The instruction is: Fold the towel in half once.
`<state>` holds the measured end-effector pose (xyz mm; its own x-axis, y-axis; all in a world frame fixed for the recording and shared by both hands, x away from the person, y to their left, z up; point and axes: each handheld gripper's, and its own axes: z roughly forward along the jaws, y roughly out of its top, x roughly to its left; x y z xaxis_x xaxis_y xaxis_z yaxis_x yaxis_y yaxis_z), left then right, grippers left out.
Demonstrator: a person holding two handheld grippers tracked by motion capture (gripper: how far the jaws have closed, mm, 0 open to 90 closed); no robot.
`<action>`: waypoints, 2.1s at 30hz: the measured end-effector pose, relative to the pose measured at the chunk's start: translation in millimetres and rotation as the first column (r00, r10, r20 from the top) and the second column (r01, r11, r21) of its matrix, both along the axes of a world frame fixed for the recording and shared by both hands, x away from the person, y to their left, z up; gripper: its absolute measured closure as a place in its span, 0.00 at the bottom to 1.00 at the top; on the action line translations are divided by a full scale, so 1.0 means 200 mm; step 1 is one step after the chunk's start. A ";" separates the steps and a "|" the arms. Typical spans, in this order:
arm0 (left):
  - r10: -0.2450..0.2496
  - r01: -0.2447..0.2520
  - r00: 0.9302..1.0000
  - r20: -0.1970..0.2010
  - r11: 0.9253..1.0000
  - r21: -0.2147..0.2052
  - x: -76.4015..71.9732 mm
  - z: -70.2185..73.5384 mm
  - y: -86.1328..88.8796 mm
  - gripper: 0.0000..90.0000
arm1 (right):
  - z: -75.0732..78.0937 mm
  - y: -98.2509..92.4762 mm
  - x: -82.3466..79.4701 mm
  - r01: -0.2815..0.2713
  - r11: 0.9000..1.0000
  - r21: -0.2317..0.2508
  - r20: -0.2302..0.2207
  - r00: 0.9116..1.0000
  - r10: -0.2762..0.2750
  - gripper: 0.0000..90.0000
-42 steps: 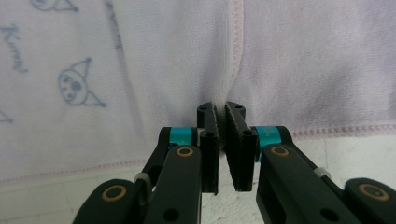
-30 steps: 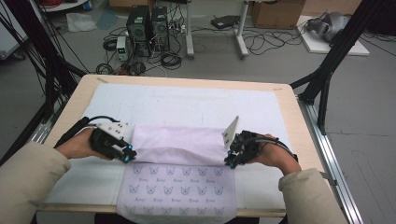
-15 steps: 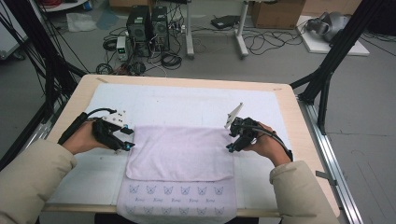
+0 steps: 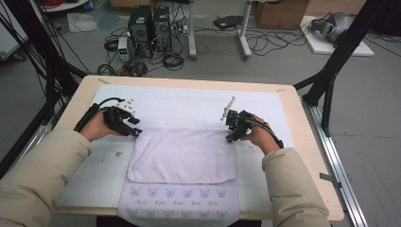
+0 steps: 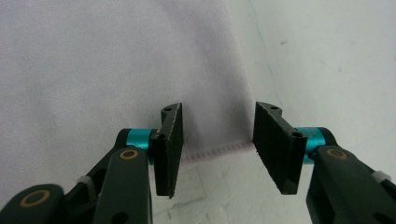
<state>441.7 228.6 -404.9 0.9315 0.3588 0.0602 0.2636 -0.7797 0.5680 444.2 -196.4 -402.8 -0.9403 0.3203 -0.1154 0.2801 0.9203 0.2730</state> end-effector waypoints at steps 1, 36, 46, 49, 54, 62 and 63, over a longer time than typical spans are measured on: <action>-0.003 0.003 1.000 -0.006 1.000 0.004 0.01 -0.01 -0.01 0.56 | 0.00 0.00 0.01 0.000 1.000 0.006 -0.001 1.000 0.000 0.63; -0.010 0.014 0.999 -0.049 0.997 0.075 0.02 -0.05 -0.09 0.94 | -0.02 -0.03 0.07 0.017 0.999 0.034 -0.059 0.998 -0.015 0.96; 0.030 -0.034 0.998 0.053 0.997 0.072 0.04 0.05 -0.08 0.96 | 0.06 -0.03 0.05 0.056 0.998 0.033 0.054 0.997 -0.058 0.97; 0.060 -0.068 0.992 0.109 0.995 0.068 0.07 0.09 -0.08 0.96 | 0.11 -0.03 0.05 0.084 0.996 0.038 0.137 0.987 -0.088 0.97; 0.140 -0.146 0.966 0.217 0.989 0.014 0.13 0.15 -0.07 0.96 | 0.20 -0.05 0.08 0.171 0.980 0.098 0.301 0.934 -0.193 0.97; 0.161 -0.162 0.980 0.117 0.987 -0.005 0.23 0.06 -0.06 0.54 | 0.13 -0.03 0.15 0.173 0.979 0.109 0.240 0.951 -0.195 0.70; 0.151 -0.149 0.982 0.111 0.989 -0.027 0.22 0.08 -0.05 0.51 | 0.13 -0.03 0.15 0.165 0.980 0.111 0.229 0.955 -0.187 0.66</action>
